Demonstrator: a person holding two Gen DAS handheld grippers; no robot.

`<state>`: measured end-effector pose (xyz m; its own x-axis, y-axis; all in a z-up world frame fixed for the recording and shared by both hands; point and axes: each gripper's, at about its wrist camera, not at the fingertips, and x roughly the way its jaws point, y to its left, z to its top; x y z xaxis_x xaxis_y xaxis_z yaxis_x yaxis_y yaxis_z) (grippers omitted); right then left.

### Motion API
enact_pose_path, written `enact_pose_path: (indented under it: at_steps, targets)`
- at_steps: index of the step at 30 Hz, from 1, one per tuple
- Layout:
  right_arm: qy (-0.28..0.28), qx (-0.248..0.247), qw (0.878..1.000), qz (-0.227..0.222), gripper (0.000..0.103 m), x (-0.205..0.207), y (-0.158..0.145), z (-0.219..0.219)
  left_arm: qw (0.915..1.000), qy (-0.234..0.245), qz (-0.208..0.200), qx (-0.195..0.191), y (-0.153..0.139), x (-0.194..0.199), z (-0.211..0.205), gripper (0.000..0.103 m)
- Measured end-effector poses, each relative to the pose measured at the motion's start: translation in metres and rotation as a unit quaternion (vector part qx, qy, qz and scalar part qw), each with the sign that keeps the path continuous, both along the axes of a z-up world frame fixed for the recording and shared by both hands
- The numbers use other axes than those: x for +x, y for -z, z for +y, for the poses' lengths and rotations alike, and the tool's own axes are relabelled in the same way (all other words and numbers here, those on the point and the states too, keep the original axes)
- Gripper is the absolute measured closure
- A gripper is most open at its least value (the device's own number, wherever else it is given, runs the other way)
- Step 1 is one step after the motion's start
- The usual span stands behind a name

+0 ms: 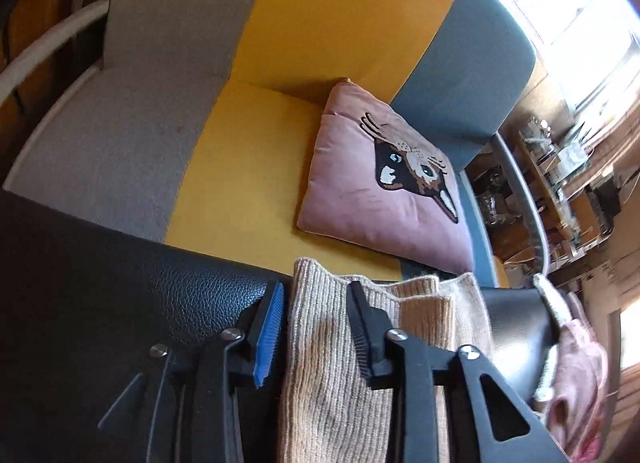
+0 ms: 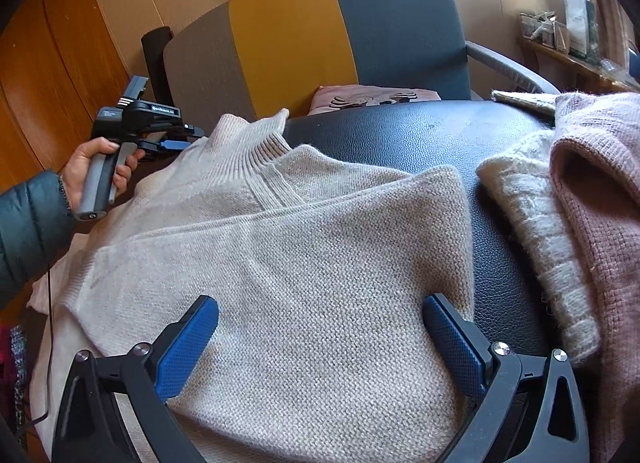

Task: Fold clothes

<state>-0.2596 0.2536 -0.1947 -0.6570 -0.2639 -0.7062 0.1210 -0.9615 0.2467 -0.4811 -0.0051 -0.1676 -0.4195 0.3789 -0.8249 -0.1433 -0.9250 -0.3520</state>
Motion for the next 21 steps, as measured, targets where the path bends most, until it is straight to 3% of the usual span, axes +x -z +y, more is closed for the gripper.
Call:
enact_pose_path:
  at_steps: [4,11,16,21]
  targets:
    - [0.000,0.000,1.000,0.000,0.000,0.000,0.000,0.000,0.9994,0.006,0.016,-0.030,-0.002,0.008,0.006,0.098]
    - [0.003,0.047,0.999,-0.010,0.000,-0.003,0.002,-0.011,0.9946,0.054,0.080,0.037,-0.037,0.055,0.010,0.099]
    - [0.006,0.091,0.996,-0.016,0.000,-0.004,0.005,-0.021,0.9853,0.121,0.112,0.045,-0.053,0.112,0.019,0.099]
    - [0.008,0.097,0.995,-0.017,0.000,-0.004,0.006,-0.022,0.9841,0.135,0.108,0.043,-0.050,0.155,0.013,0.099]
